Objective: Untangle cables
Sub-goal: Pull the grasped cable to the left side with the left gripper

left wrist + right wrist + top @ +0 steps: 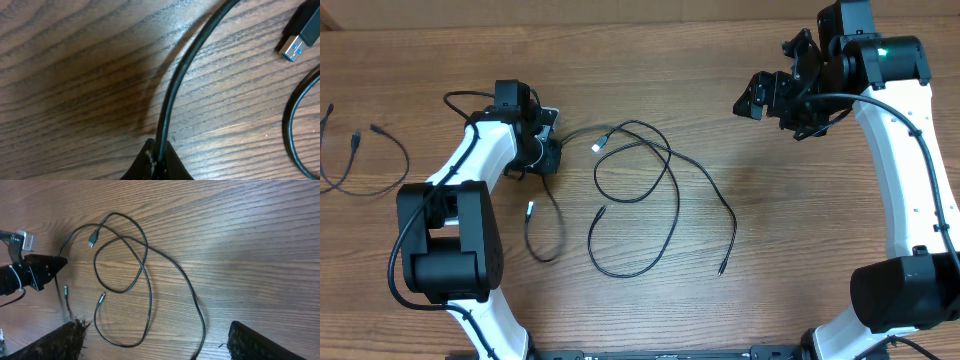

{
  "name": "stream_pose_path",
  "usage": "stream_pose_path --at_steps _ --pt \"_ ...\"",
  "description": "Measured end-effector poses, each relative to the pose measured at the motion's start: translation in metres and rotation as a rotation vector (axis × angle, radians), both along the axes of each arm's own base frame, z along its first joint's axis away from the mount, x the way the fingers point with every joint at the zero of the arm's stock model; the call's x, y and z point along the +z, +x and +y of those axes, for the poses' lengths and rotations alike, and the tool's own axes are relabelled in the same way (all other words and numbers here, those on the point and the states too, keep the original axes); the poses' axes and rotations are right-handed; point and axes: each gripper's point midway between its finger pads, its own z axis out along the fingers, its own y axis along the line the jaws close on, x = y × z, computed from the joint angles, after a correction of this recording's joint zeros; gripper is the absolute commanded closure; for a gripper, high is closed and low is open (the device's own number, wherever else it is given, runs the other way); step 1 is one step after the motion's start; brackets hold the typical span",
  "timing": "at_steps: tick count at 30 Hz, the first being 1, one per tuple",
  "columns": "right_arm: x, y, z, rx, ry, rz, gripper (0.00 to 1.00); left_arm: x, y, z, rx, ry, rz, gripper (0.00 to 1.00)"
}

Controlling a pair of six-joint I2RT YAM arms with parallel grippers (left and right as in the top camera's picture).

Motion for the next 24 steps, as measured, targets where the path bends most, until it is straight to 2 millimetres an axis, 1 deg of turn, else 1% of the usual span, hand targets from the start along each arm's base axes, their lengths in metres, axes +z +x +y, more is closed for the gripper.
stream_pose_path --at_steps 4,6,8,12,14,17,20,21,23,24 --pt "0.000 0.000 0.000 -0.001 -0.001 0.000 0.10 0.002 -0.009 0.001 0.013 0.001 0.046 0.96" --pt "0.000 0.000 0.000 0.000 -0.001 0.000 0.10 0.012 -0.007 0.001 0.026 0.001 0.061 0.96" --pt "0.000 0.000 -0.001 -0.001 -0.003 -0.001 0.10 0.035 0.000 0.001 0.045 -0.002 0.063 0.96" --pt "-0.001 -0.001 -0.001 -0.002 -0.005 0.005 0.10 0.109 0.035 -0.001 0.082 -0.029 -0.045 0.96" --pt "-0.001 -0.002 -0.001 -0.002 -0.005 0.009 0.10 0.153 0.049 -0.006 0.092 -0.063 -0.116 0.96" --pt "-0.001 -0.003 -0.001 -0.001 -0.006 0.013 0.10 0.230 0.060 -0.016 0.087 -0.133 -0.258 0.96" --pt "-0.002 -0.005 -0.001 -0.002 -0.006 0.021 0.10 0.297 0.055 -0.027 0.062 -0.203 -0.382 0.96" --pt "-0.002 -0.005 -0.001 -0.002 -0.006 0.023 0.10 0.323 0.050 -0.031 0.048 -0.231 -0.434 0.96" --pt "-0.002 -0.005 -0.001 -0.001 -0.006 0.023 0.10 0.365 0.039 -0.039 0.013 -0.277 -0.526 0.96" --pt "-0.002 -0.005 -0.001 -0.002 -0.006 0.024 0.10 0.382 0.033 -0.043 -0.003 -0.295 -0.565 0.96"
